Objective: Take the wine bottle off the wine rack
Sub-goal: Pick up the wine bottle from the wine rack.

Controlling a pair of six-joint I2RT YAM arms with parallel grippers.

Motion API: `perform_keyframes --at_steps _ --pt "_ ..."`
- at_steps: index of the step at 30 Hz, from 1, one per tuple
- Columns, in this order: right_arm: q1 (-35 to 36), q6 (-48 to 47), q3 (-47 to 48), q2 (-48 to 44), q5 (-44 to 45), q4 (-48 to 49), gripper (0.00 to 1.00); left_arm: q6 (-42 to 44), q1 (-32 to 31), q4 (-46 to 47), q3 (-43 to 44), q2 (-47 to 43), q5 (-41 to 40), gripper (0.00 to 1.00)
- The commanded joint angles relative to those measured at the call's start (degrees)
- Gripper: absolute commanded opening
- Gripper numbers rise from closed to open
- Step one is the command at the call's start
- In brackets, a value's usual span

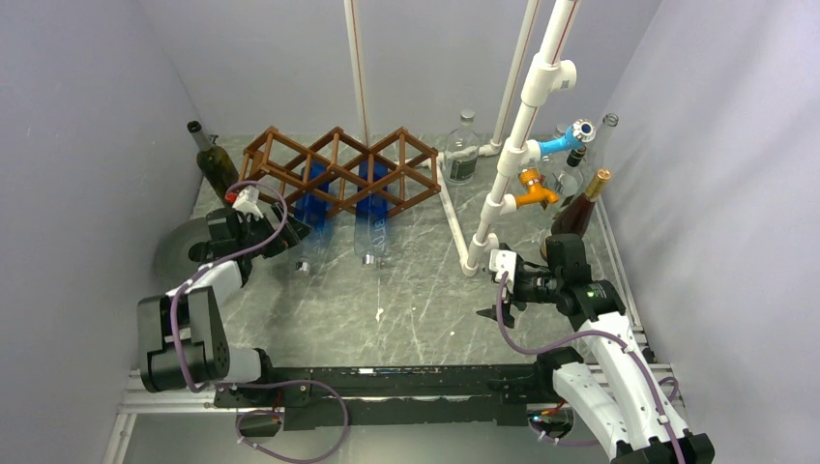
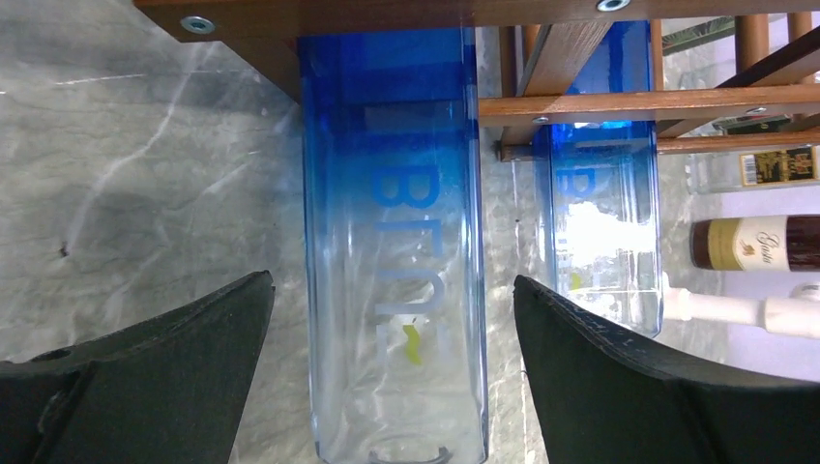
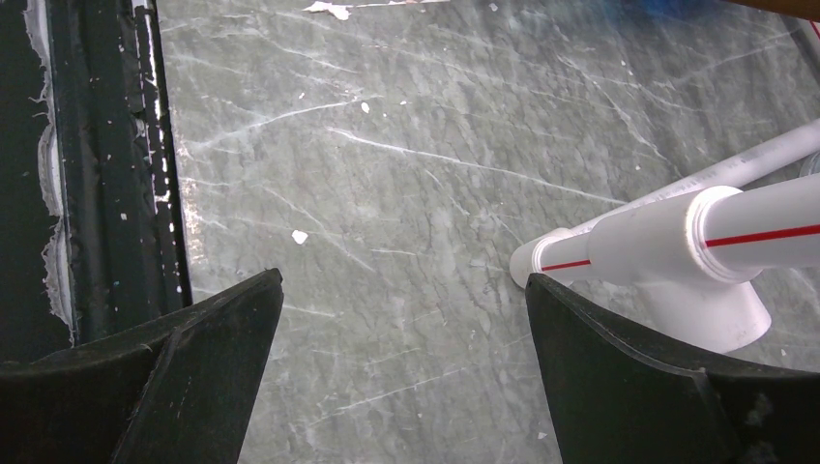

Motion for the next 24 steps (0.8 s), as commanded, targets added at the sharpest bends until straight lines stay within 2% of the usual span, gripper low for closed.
perform_keyframes --at_steps 1,24 --pt "0.24 -1.15 0.1 -0.19 -0.83 1.46 1.0 -2.15 0.11 6.61 2.66 3.56 6.13 1.0" --pt "0.24 -1.41 -0.11 0.03 -0.12 1.67 1.0 -6.13 -2.21 15.0 3.39 15.27 10.7 0.98"
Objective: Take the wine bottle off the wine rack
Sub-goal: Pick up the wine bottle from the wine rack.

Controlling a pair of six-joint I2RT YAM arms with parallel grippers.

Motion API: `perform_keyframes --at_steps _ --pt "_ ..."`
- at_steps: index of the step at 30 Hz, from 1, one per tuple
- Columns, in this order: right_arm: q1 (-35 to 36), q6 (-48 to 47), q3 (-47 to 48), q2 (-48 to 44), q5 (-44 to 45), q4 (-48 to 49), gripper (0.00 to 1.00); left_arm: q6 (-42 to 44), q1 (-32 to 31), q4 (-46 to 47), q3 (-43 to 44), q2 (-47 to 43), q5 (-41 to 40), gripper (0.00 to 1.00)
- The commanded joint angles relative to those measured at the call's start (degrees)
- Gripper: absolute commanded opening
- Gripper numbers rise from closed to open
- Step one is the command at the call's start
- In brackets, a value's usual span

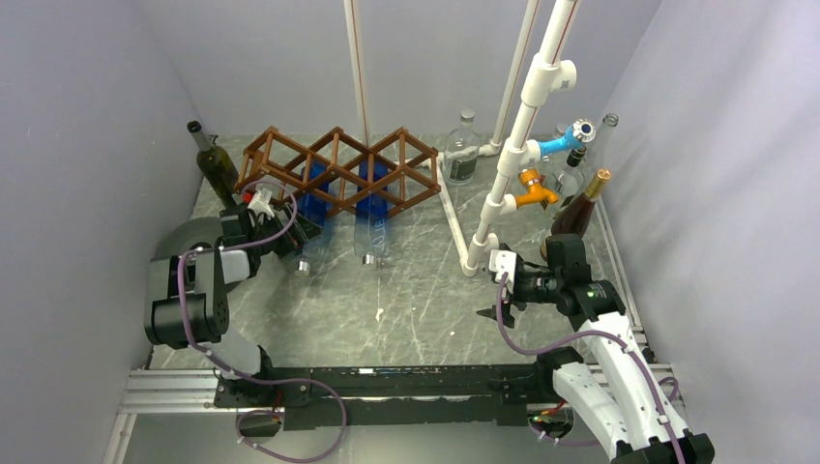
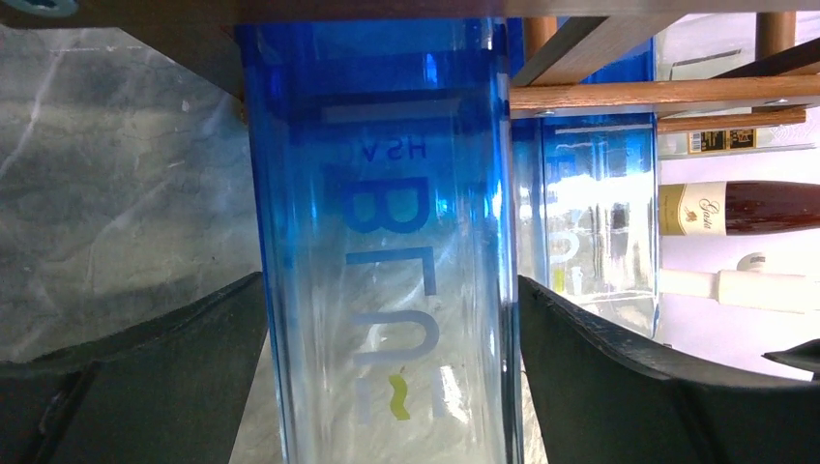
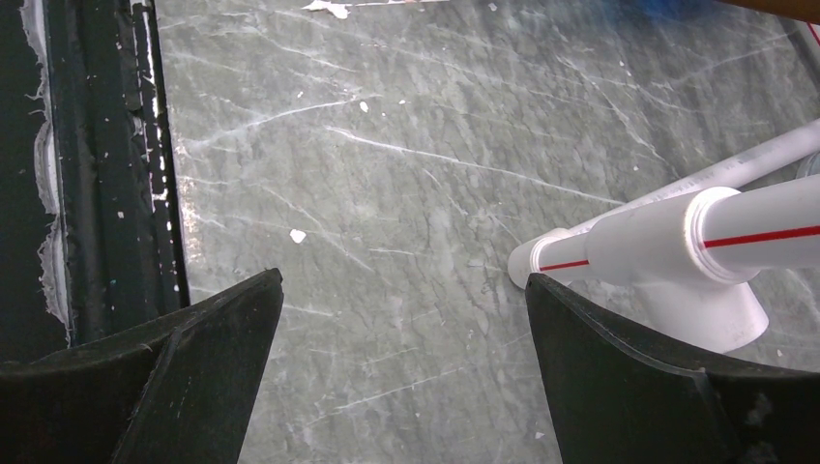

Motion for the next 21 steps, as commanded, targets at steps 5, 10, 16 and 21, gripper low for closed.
perform_keyframes --at_steps 5,10,16,21 --pt "0.21 -1.02 -0.16 0.07 -0.1 1.67 1.0 -2.22 -0.09 6.26 1.44 2.57 4.03 0.94" --pt "0.24 -1.02 -0.13 0.12 -0.01 1.75 1.0 -2.48 -0.07 5.78 2.26 3.56 5.13 0.84" --pt "0.23 -1.02 -0.21 0.12 0.07 1.75 1.0 -2.67 -0.09 4.51 2.67 2.88 5.42 0.62" --pt "0.26 -1.02 -0.23 0.16 0.16 1.79 1.0 -1.78 -0.14 2.85 2.36 0.45 5.37 0.28"
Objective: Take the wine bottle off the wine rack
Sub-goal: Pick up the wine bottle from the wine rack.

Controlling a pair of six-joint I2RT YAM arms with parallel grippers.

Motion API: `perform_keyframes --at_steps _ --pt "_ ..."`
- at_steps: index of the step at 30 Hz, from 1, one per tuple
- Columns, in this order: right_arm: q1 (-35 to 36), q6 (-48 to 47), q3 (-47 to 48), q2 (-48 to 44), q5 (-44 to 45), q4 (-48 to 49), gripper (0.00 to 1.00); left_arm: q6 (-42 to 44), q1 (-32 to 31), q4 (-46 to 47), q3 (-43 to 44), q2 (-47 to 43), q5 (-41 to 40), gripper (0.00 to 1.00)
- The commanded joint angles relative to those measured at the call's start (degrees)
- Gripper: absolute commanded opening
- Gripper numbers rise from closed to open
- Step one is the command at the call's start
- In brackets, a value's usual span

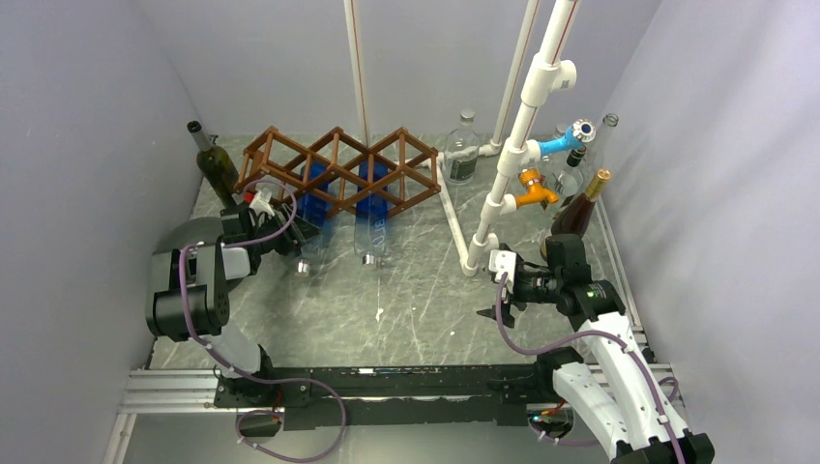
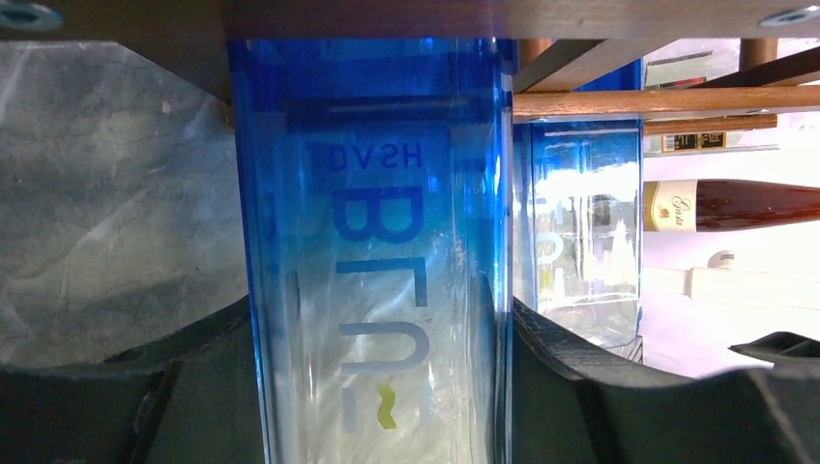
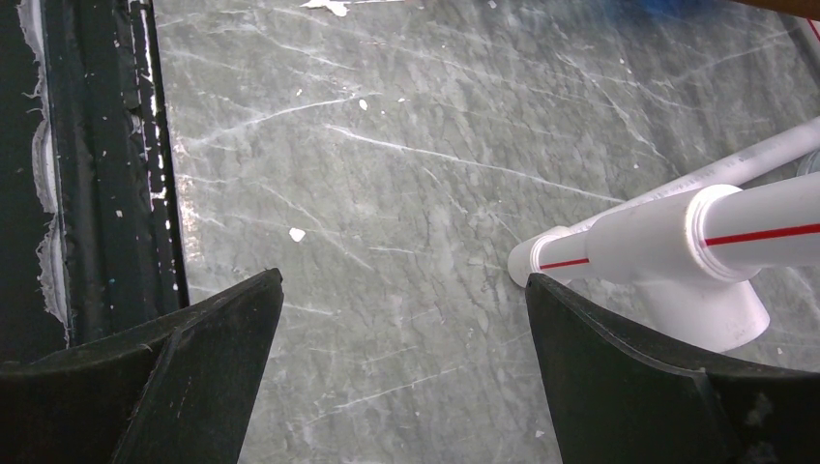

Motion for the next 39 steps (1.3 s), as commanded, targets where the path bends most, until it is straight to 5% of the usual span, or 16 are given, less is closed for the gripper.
perform_keyframes --at_steps 1,6,20,29,39 --pt "0.26 -0.98 -0.17 0.1 -0.08 1.8 1.0 0.82 -0.23 0.11 1.06 -3.69 2.32 0.19" --pt "0.27 -0.98 -0.19 0.07 -0.12 1.76 1.0 0.77 -0.18 -1.21 -1.19 -9.34 0.96 0.0" --pt "0.24 -1.06 -0.04 -0.43 -0.5 1.61 1.0 -4.44 -0.18 -4.75 -14.61 -33.37 -2.36 0.0" --pt "0.24 -1.15 -0.04 -0.69 -0.76 1.52 1.0 -6.69 -0.18 -17.95 -16.01 -49.85 -3.74 0.0" --pt "0.22 -1.33 -0.05 -0.95 -0.96 1.4 1.0 -7.12 -0.18 -30.64 -15.88 -56.39 -2.13 0.0"
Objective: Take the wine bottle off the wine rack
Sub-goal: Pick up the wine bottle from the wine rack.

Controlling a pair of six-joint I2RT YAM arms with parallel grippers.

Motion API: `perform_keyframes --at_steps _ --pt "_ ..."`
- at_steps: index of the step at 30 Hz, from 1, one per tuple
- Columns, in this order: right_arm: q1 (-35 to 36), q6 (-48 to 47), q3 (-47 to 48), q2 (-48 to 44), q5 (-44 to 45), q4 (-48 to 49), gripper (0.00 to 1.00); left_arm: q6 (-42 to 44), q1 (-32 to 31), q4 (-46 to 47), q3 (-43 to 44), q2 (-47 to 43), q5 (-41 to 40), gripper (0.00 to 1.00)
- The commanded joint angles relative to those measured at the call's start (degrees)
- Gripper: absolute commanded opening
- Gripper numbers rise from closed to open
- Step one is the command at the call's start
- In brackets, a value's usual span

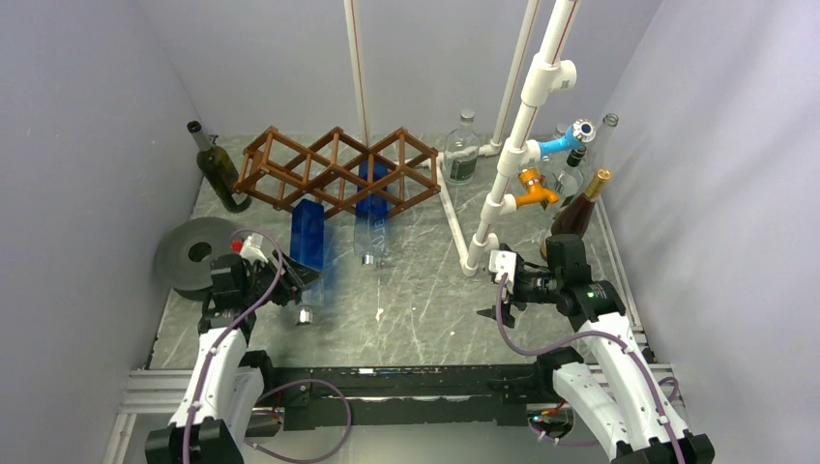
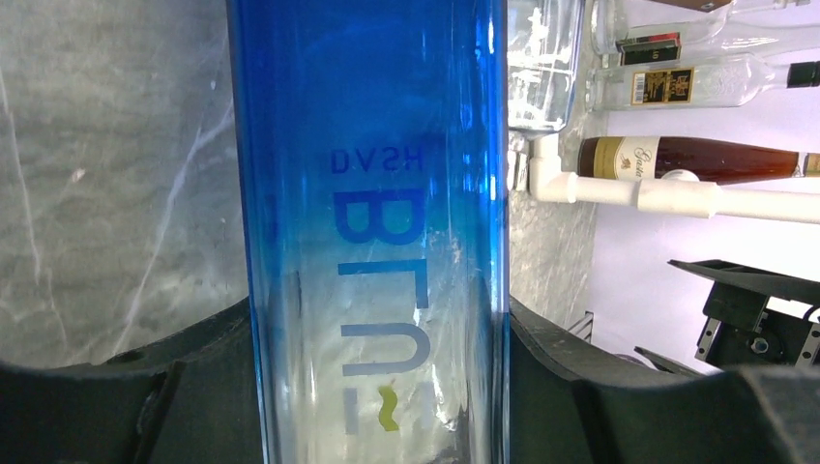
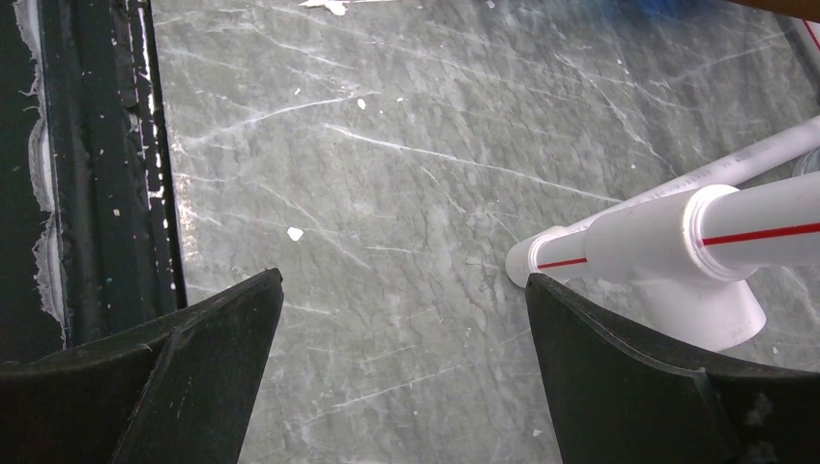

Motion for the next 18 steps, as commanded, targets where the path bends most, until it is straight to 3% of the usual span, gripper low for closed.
perform_keyframes --at_steps 1,18 --pt "0.21 -1.15 -0.06 -0.76 -1.09 1.4 1.0 0.67 0.19 2.34 2.81 -4.8 3.51 0.0" --pt "0.26 -1.42 -0.04 -0.26 -1.39 1.06 1.0 4.69 0.17 -17.34 9.95 -19.36 9.13 0.0"
